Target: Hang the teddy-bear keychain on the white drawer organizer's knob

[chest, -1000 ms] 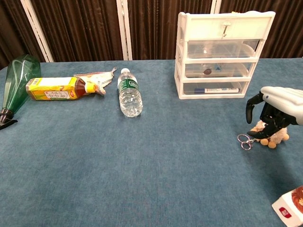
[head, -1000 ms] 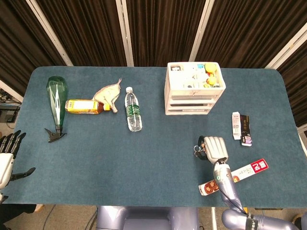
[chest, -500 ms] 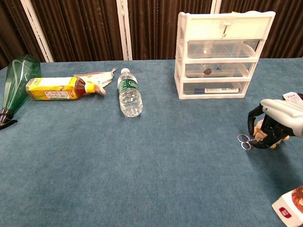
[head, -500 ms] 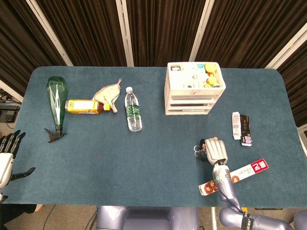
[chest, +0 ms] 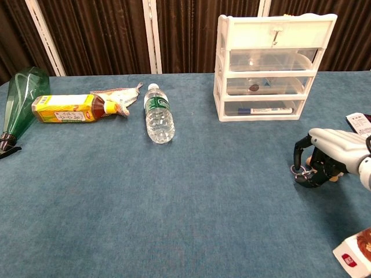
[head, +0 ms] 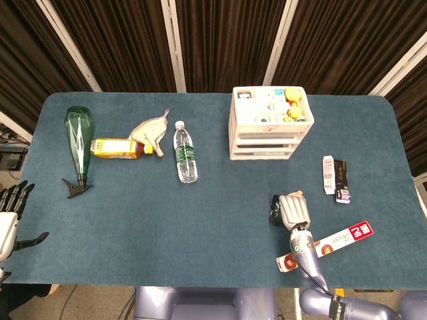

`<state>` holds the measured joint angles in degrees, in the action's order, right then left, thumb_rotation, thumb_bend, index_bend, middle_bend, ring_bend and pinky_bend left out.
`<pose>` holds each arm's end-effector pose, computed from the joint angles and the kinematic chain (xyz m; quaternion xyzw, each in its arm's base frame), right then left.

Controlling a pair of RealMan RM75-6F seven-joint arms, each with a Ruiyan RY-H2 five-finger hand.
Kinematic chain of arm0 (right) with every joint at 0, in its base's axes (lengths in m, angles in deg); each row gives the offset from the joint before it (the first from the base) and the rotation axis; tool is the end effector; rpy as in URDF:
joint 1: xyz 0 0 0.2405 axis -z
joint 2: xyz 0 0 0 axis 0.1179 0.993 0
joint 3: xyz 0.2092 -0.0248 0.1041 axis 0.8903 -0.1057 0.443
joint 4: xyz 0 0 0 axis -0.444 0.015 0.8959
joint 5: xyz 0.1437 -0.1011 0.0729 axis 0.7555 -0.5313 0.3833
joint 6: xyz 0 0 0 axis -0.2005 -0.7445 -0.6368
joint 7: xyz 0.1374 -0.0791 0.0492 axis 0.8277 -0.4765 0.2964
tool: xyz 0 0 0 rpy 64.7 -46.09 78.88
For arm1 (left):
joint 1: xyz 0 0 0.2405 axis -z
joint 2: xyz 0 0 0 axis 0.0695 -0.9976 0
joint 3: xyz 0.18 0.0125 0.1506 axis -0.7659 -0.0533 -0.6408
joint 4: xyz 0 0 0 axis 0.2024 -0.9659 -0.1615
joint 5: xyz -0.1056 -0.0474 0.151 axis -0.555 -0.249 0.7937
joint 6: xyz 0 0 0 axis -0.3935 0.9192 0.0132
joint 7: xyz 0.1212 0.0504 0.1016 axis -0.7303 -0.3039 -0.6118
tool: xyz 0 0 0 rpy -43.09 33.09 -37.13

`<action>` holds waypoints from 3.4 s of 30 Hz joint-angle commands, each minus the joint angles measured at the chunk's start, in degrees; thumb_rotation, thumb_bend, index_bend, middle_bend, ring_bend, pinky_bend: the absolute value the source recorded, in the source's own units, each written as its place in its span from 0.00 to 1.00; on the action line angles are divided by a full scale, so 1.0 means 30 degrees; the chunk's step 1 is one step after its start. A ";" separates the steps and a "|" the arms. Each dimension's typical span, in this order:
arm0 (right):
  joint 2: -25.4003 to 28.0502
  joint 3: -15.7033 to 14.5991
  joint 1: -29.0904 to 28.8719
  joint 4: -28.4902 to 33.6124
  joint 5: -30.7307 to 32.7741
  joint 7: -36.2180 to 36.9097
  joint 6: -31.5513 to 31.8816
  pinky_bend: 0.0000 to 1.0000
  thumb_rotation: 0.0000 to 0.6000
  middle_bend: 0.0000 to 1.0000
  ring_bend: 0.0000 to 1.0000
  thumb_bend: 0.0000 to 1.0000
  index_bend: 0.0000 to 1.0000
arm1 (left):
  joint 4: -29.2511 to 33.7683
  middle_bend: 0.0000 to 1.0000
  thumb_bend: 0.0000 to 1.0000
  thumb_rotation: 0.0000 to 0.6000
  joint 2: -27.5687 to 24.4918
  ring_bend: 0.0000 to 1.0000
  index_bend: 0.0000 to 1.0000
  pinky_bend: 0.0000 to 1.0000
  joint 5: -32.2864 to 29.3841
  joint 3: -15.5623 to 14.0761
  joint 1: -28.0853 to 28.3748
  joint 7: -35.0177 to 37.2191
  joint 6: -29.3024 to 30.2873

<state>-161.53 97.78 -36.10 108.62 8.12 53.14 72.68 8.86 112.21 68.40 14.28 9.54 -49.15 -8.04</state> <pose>-0.2063 -0.2994 -0.0272 0.6407 -0.4848 0.2965 0.5163 -0.2904 0.1998 0.1674 -0.5972 -0.4104 -0.3548 0.5908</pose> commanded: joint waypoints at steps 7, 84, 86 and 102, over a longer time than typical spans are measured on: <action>-0.0373 0.0073 -0.0086 -0.0700 0.0213 0.0030 -0.0253 0.97 1.00 1.00 1.00 0.35 0.51 | 0.0012 0.00 0.00 1.00 -0.0030 0.00 0.00 0.00 -0.0095 0.0029 0.0024 0.0076 -0.0071; 0.1294 0.4694 -0.1594 0.2155 -0.1467 -0.0257 0.3103 0.97 1.00 1.00 1.00 0.37 0.64 | 0.0261 0.00 0.00 1.00 -0.0143 0.00 0.00 0.00 -0.0429 0.0056 0.0104 0.0316 -0.0392; 0.1506 0.5057 -0.1806 0.2309 -0.1254 -0.0551 0.3152 0.97 1.00 1.00 1.00 0.37 0.64 | 0.0272 0.00 0.00 1.00 -0.0158 0.00 0.00 0.00 -0.0474 0.0060 0.0105 0.0345 -0.0423; 0.1769 0.6292 -0.3158 0.2113 0.0406 -0.1783 0.3405 0.97 1.00 1.00 1.00 0.37 0.64 | 0.0439 0.00 0.00 1.00 -0.0212 0.00 0.00 0.00 -0.0688 0.0065 0.0197 0.0381 -0.0723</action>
<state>-156.01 116.50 -45.37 115.24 9.14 47.84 82.85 10.19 111.57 66.33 14.47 10.13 -47.99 -10.22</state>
